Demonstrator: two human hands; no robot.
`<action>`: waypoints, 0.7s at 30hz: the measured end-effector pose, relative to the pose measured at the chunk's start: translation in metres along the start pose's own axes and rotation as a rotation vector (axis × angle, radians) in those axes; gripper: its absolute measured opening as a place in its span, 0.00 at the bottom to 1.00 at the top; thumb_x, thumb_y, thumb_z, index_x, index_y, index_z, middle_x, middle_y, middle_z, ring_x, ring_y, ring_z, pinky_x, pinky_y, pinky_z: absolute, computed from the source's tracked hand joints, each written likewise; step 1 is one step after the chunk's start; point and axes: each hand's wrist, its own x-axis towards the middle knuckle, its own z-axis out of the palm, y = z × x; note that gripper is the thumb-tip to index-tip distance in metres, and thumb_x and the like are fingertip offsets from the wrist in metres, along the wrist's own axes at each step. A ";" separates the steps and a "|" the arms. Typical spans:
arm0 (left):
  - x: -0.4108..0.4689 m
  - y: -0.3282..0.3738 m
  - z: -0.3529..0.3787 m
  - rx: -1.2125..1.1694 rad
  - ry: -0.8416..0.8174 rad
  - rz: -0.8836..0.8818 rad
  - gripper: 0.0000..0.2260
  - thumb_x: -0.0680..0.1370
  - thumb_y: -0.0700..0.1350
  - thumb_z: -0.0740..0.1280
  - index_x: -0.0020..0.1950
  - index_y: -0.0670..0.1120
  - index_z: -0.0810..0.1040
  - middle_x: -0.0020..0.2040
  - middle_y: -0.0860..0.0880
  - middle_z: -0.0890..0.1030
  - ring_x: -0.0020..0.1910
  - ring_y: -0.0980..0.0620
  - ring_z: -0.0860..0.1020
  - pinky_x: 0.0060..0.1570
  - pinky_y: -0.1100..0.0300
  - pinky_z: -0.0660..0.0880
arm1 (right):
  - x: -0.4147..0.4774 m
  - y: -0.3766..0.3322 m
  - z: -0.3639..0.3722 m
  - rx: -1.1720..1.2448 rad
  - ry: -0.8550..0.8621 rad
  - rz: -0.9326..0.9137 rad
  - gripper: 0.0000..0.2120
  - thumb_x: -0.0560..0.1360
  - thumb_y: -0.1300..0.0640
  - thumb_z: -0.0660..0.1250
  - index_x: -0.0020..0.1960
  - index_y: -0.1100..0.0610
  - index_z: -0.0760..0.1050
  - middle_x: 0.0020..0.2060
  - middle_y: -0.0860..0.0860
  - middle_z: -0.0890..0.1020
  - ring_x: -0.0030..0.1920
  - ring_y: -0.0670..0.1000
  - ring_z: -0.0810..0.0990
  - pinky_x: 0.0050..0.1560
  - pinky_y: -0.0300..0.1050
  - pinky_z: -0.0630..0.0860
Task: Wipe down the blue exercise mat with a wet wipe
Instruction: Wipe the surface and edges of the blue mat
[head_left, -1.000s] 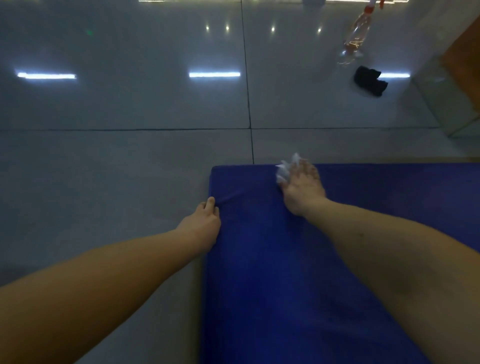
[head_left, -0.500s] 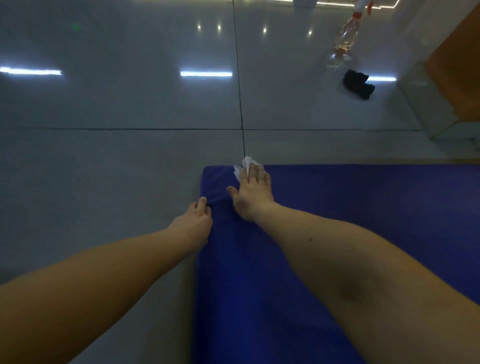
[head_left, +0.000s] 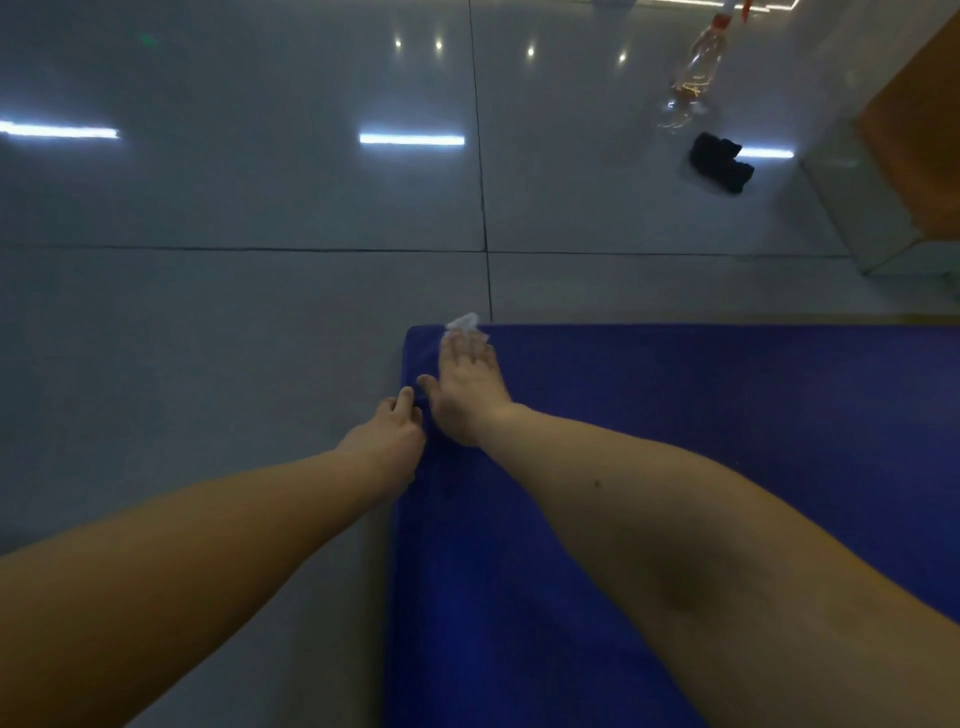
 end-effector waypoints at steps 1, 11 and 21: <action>0.001 0.002 -0.001 -0.003 -0.002 0.009 0.37 0.80 0.46 0.68 0.81 0.39 0.51 0.80 0.39 0.43 0.78 0.42 0.53 0.73 0.52 0.66 | 0.000 -0.002 -0.001 -0.011 -0.015 -0.052 0.34 0.85 0.44 0.46 0.81 0.62 0.36 0.80 0.59 0.36 0.80 0.60 0.34 0.80 0.57 0.37; 0.003 0.000 0.000 0.016 0.003 -0.003 0.35 0.81 0.48 0.67 0.79 0.37 0.51 0.79 0.38 0.44 0.76 0.41 0.57 0.71 0.51 0.68 | -0.007 0.051 -0.021 -0.167 0.034 -0.006 0.33 0.86 0.44 0.46 0.81 0.60 0.35 0.81 0.55 0.36 0.81 0.54 0.36 0.80 0.52 0.37; 0.004 0.000 0.001 0.016 -0.006 0.003 0.35 0.81 0.47 0.66 0.80 0.36 0.51 0.79 0.37 0.43 0.76 0.41 0.57 0.71 0.50 0.69 | -0.036 0.167 -0.051 -0.087 0.091 0.652 0.33 0.85 0.50 0.47 0.81 0.66 0.39 0.81 0.61 0.42 0.81 0.60 0.39 0.80 0.56 0.40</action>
